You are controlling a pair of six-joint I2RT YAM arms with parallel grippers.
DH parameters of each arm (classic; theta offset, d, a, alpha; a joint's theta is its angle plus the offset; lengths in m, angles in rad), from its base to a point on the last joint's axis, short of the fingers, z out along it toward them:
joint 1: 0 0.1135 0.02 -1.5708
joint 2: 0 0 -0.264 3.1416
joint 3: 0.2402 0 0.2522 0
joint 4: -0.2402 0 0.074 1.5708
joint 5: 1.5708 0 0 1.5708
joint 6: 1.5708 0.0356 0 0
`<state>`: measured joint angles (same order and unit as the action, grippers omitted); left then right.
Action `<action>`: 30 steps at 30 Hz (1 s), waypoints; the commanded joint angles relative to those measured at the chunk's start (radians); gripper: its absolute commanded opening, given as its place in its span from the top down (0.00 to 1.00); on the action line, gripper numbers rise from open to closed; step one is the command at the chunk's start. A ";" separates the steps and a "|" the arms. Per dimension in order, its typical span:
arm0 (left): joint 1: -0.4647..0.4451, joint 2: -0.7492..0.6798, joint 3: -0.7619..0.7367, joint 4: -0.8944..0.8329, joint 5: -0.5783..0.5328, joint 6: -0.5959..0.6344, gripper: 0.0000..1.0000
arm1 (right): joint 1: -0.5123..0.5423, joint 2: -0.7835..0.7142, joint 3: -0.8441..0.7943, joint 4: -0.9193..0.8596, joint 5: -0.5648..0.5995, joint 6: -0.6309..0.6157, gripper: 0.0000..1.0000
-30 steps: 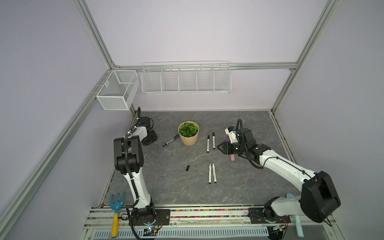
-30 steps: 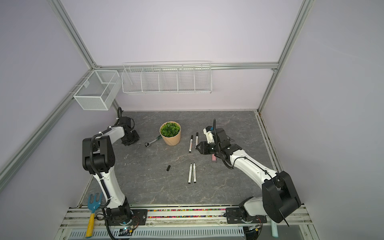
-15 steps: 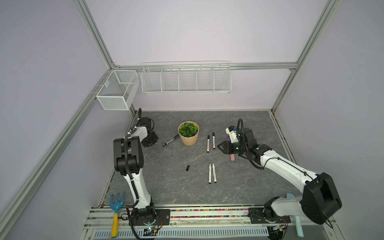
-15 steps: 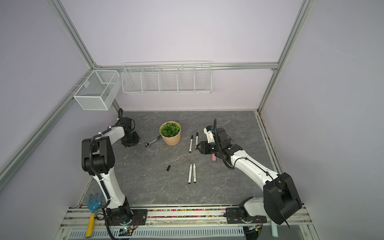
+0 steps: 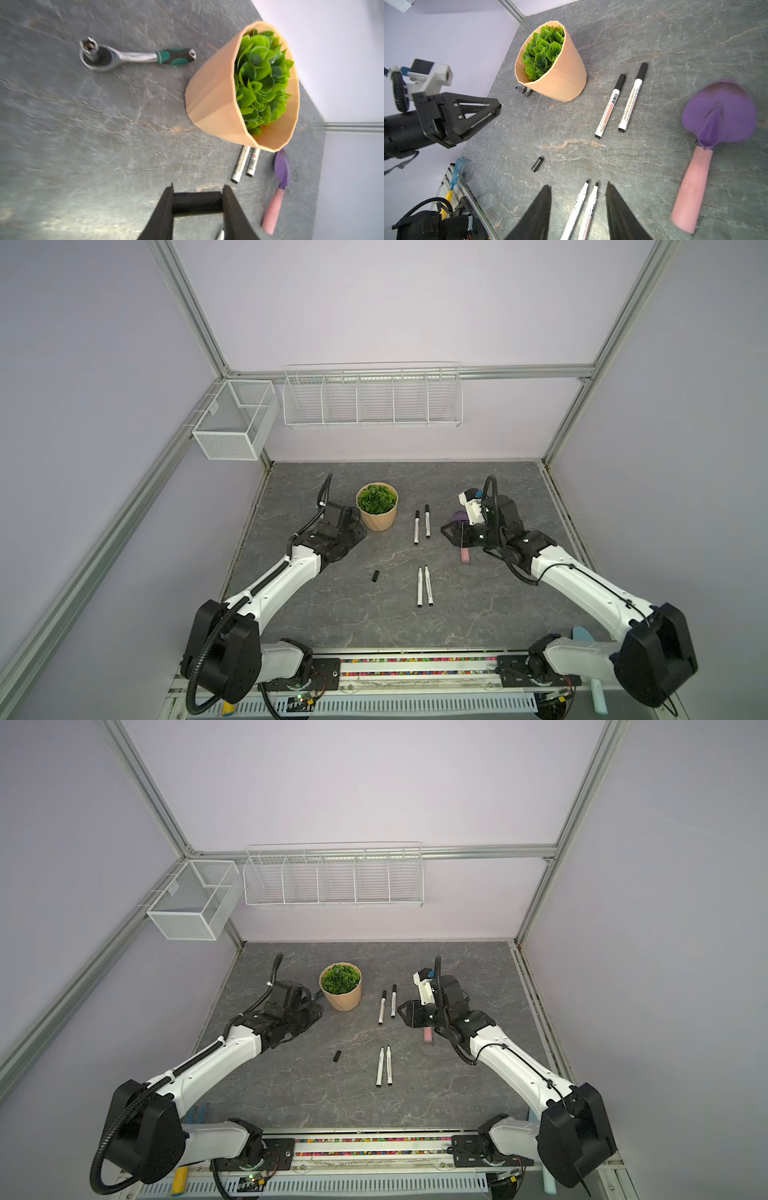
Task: Insert the pens into the pen caps
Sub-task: 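Lift the black cap with the left gripper while the right gripper moves in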
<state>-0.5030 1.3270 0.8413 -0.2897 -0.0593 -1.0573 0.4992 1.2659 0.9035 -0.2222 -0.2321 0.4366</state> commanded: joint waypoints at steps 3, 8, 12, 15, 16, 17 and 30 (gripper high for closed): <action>-0.101 0.105 -0.012 0.260 -0.046 -0.358 1.00 | -0.004 -0.042 -0.014 -0.055 0.012 -0.018 0.54; -0.160 0.286 0.084 0.251 -0.007 -0.429 1.00 | 0.003 -0.046 -0.060 -0.085 0.016 -0.014 0.54; -0.168 0.392 0.076 0.292 0.019 -0.522 0.97 | 0.019 -0.033 -0.091 -0.079 0.016 -0.004 0.53; -0.173 0.431 0.079 0.290 0.011 -0.553 0.88 | 0.033 -0.024 -0.105 -0.080 0.020 0.000 0.53; -0.176 0.438 0.081 0.284 0.011 -0.563 0.84 | 0.035 -0.022 -0.111 -0.079 0.018 0.003 0.53; -0.178 0.444 0.083 0.280 0.013 -0.568 0.81 | 0.041 -0.020 -0.118 -0.076 0.016 0.006 0.53; -0.182 0.439 0.124 0.219 0.010 -0.524 0.47 | 0.124 0.049 -0.151 -0.119 -0.025 -0.040 0.52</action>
<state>-0.6804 1.7679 0.9257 -0.0372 -0.0441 -1.5887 0.6003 1.2949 0.7719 -0.3187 -0.2329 0.4255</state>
